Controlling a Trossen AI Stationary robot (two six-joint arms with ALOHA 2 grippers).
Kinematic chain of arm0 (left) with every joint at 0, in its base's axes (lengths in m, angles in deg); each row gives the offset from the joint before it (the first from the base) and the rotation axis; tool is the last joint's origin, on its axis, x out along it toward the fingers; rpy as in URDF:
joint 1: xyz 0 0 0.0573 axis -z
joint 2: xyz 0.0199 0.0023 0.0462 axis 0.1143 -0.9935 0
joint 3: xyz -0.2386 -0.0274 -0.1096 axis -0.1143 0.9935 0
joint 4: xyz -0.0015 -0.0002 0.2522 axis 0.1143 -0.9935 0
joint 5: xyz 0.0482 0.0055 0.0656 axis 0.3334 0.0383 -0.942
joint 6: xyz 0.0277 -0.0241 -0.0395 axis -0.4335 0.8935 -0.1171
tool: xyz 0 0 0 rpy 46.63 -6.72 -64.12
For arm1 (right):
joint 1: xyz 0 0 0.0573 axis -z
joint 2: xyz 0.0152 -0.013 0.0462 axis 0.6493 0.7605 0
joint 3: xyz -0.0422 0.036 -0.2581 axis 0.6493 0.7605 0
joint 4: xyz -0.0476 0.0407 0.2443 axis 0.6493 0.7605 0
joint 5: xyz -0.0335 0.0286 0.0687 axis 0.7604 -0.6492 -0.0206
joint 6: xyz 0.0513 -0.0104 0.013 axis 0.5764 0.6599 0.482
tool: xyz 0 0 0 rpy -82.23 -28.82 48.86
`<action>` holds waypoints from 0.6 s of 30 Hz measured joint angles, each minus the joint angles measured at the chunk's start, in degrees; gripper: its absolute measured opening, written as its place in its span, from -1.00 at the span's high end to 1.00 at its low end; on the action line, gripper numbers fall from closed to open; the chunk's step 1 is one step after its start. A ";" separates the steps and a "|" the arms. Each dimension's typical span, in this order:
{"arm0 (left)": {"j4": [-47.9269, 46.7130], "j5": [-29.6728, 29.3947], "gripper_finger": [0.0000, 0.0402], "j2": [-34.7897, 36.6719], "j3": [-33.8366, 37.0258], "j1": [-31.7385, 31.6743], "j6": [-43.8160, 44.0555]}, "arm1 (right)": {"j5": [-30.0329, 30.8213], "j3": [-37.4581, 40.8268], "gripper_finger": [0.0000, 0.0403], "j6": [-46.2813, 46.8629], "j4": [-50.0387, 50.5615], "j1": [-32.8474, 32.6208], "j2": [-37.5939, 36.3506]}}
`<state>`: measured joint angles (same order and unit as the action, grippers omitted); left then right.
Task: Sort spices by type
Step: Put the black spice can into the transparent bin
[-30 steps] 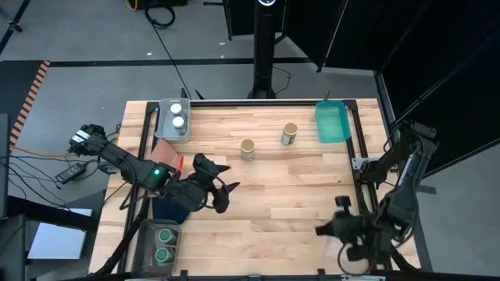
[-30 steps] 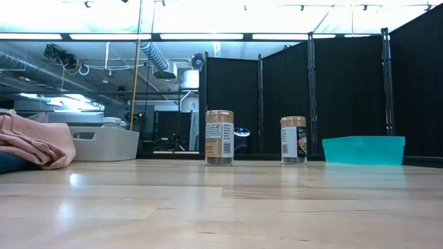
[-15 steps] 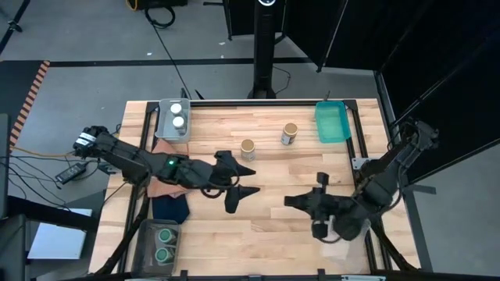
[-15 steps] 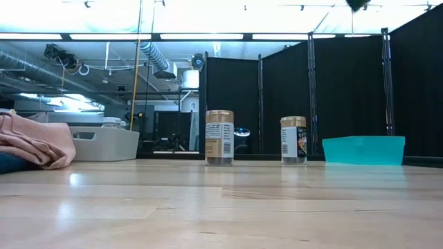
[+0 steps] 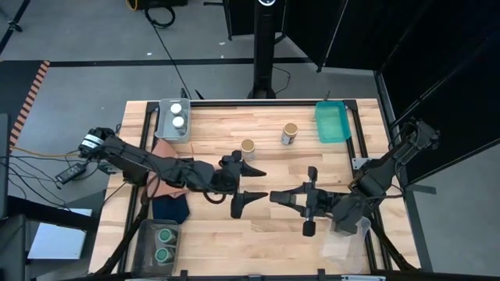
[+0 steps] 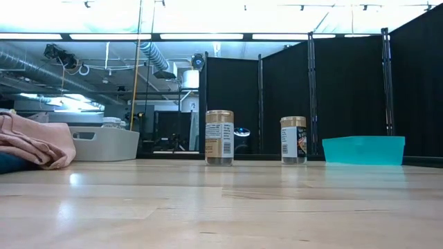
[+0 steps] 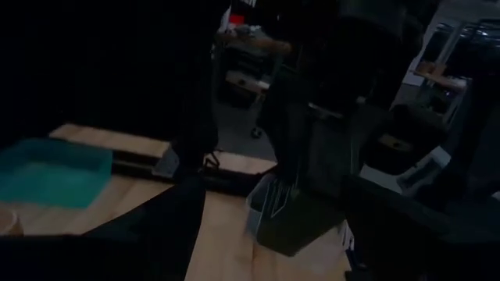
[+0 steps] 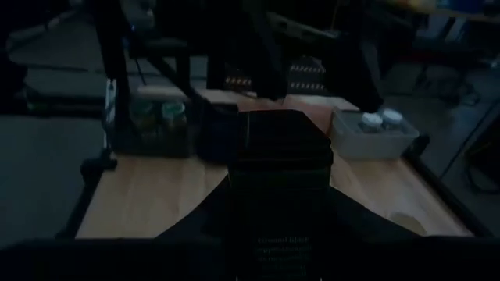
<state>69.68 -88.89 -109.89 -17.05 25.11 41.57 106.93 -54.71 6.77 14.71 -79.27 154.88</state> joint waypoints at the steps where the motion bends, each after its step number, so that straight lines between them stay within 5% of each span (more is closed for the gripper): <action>1: 0.44 0.15 -0.49 0.00 0.00 -0.02 -0.70 | 0.68 0.00 0.38 -0.56 -1.06 0.00 0.00; 7: 1.04 0.54 -0.50 0.00 0.00 -0.02 -2.24 | 2.84 0.00 0.38 -10.13 -12.68 -0.09 -0.04; 18: 4.48 1.28 -0.50 -0.03 0.02 -0.04 -4.36 | 1.97 0.02 0.38 -17.26 -18.45 2.24 -0.13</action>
<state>74.17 -87.61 -109.91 -17.03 25.06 37.21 108.90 -54.69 -10.49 -3.73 -77.03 154.75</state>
